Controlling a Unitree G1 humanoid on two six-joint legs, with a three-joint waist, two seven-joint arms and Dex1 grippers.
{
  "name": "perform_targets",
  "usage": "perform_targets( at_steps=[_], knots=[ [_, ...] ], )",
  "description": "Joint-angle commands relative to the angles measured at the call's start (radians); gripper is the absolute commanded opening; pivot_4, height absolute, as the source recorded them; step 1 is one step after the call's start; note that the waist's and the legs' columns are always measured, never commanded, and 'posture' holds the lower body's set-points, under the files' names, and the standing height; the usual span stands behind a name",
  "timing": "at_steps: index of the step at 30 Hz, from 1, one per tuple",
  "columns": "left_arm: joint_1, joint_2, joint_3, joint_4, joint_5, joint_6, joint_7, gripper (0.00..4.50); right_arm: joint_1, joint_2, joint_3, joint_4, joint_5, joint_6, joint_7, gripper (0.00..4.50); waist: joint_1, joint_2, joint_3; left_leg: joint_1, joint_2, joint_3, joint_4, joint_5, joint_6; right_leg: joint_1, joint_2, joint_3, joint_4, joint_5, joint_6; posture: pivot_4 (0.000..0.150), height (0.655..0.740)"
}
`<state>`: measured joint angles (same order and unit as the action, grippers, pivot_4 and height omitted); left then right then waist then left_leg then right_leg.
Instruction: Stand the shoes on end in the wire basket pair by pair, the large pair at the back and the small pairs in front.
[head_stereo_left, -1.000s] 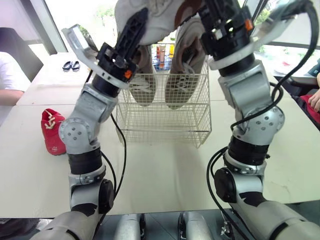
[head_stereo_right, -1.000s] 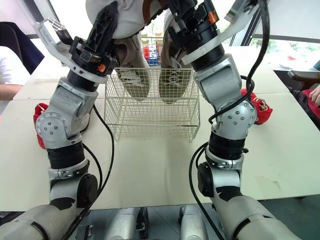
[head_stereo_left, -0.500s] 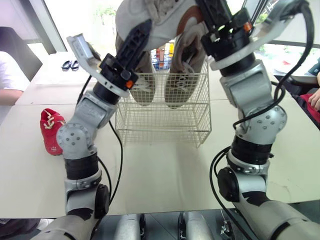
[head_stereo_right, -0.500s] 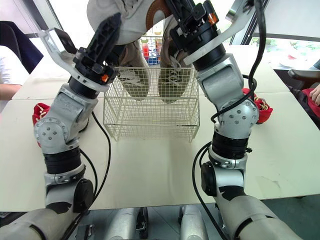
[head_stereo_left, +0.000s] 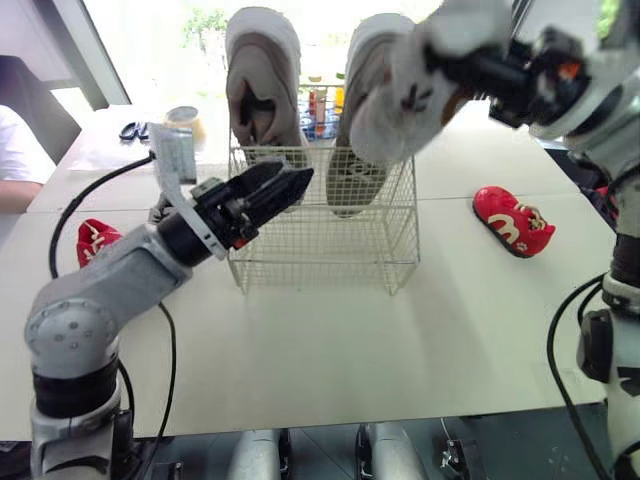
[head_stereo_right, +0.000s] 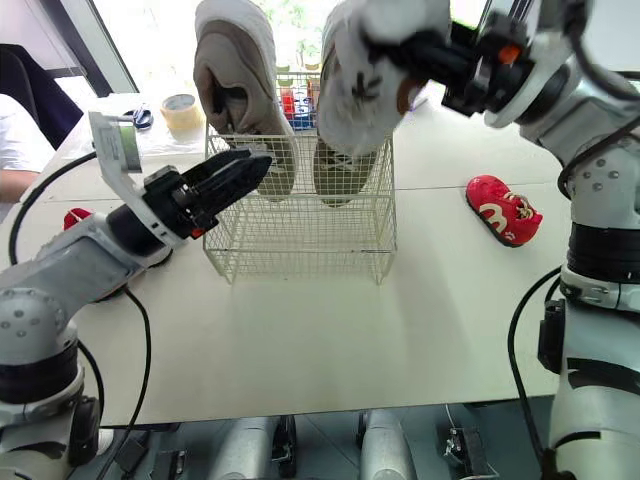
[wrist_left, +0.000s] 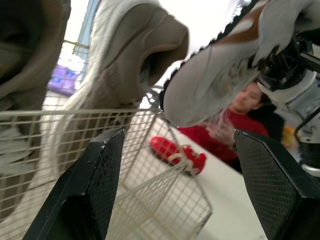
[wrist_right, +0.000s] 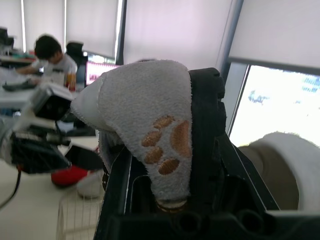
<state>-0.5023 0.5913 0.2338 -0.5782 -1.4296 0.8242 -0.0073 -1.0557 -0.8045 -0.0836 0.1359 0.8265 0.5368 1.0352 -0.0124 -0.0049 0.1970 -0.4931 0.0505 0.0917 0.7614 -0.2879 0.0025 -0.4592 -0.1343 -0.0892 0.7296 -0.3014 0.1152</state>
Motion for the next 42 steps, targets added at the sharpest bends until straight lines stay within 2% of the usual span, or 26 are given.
perform_targets(
  at_steps=[1, 6, 12, 16, 19, 23, 24, 31, 38, 42],
  knots=[
    [0.047, 0.052, 0.014, -0.049, 0.066, -0.010, -0.008, 3.55, -0.045, 0.013, 0.027, 0.099, -0.106, -0.102, 0.123, 0.95, 0.000, 0.000, 0.000, 0.000, 0.000, 0.000, 0.000, 0.000, -0.001, 0.000, 0.000, 0.000, 0.000, 0.000, 0.000, 0.150, 0.6675],
    [0.116, 0.148, 0.059, -0.032, 0.116, -0.010, -0.099, 3.55, -0.076, 0.063, 0.076, 0.249, -0.219, -0.182, 0.231, 0.95, 0.001, 0.000, 0.000, 0.000, 0.000, 0.003, 0.000, 0.001, -0.002, 0.000, 0.000, 0.000, -0.001, 0.000, 0.000, 0.150, 0.6675],
    [0.161, 0.287, 0.128, 0.022, 0.097, 0.025, -0.275, 3.55, -0.104, 0.121, 0.084, 0.391, -0.291, -0.224, 0.304, 0.95, 0.002, 0.000, 0.000, -0.001, 0.000, 0.003, 0.000, 0.001, -0.003, -0.001, 0.000, -0.001, -0.001, 0.000, 0.000, 0.150, 0.6675],
    [0.161, 0.315, 0.158, 0.046, 0.037, 0.043, -0.298, 3.55, -0.090, 0.149, 0.076, 0.468, -0.329, -0.264, 0.330, 0.95, 0.000, 0.000, 0.000, -0.001, 0.000, 0.003, 0.000, 0.001, -0.003, -0.001, 0.000, -0.001, -0.002, 0.000, 0.000, 0.150, 0.6675],
    [0.174, 0.309, 0.151, 0.040, 0.040, 0.042, -0.291, 3.61, -0.080, 0.151, 0.068, 0.488, -0.346, -0.270, 0.342, 2.18, 0.000, 0.000, 0.000, -0.001, 0.000, 0.003, -0.001, 0.002, -0.003, -0.001, 0.000, -0.001, -0.001, 0.000, 0.000, 0.150, 0.6675],
    [0.174, 0.310, 0.151, 0.046, 0.029, 0.043, -0.287, 3.61, -0.083, 0.148, 0.042, 0.489, -0.352, -0.266, 0.326, 4.19, -0.001, 0.000, 0.000, -0.001, 0.000, 0.003, -0.001, 0.002, -0.003, -0.001, 0.000, -0.001, -0.001, 0.000, 0.000, 0.150, 0.6675],
    [0.174, 0.311, 0.151, 0.050, 0.028, 0.043, -0.288, 3.61, -0.080, 0.143, 0.039, 0.481, -0.354, -0.263, 0.323, 4.41, 0.000, 0.000, 0.000, -0.001, 0.000, 0.003, -0.001, 0.002, -0.003, -0.001, 0.000, -0.001, -0.001, 0.000, 0.000, 0.150, 0.6675],
    [0.179, 0.310, 0.143, 0.064, 0.030, 0.049, -0.306, 3.61, -0.031, 0.094, 0.000, 0.340, -0.323, -0.154, 0.306, 4.41, 0.000, 0.000, 0.000, -0.001, 0.000, 0.003, -0.001, 0.002, -0.003, -0.001, 0.000, -0.001, -0.001, 0.000, 0.000, 0.150, 0.6675],
    [0.183, 0.321, 0.153, 0.082, 0.012, 0.070, -0.346, 3.61, 0.064, 0.045, -0.057, 0.088, -0.245, 0.018, 0.250, 4.41, 0.000, 0.000, 0.000, -0.001, 0.001, 0.003, -0.001, 0.002, -0.003, 0.000, 0.000, -0.001, -0.001, 0.000, 0.000, 0.150, 0.6675],
    [0.176, 0.337, 0.178, 0.109, -0.022, 0.085, -0.353, 3.61, 0.100, 0.012, -0.086, 0.003, -0.225, 0.064, 0.213, 4.41, 0.001, 0.000, 0.000, -0.001, 0.001, 0.003, -0.001, 0.002, -0.003, 0.000, 0.000, -0.001, -0.001, 0.000, 0.000, 0.150, 0.6675]
  ],
)
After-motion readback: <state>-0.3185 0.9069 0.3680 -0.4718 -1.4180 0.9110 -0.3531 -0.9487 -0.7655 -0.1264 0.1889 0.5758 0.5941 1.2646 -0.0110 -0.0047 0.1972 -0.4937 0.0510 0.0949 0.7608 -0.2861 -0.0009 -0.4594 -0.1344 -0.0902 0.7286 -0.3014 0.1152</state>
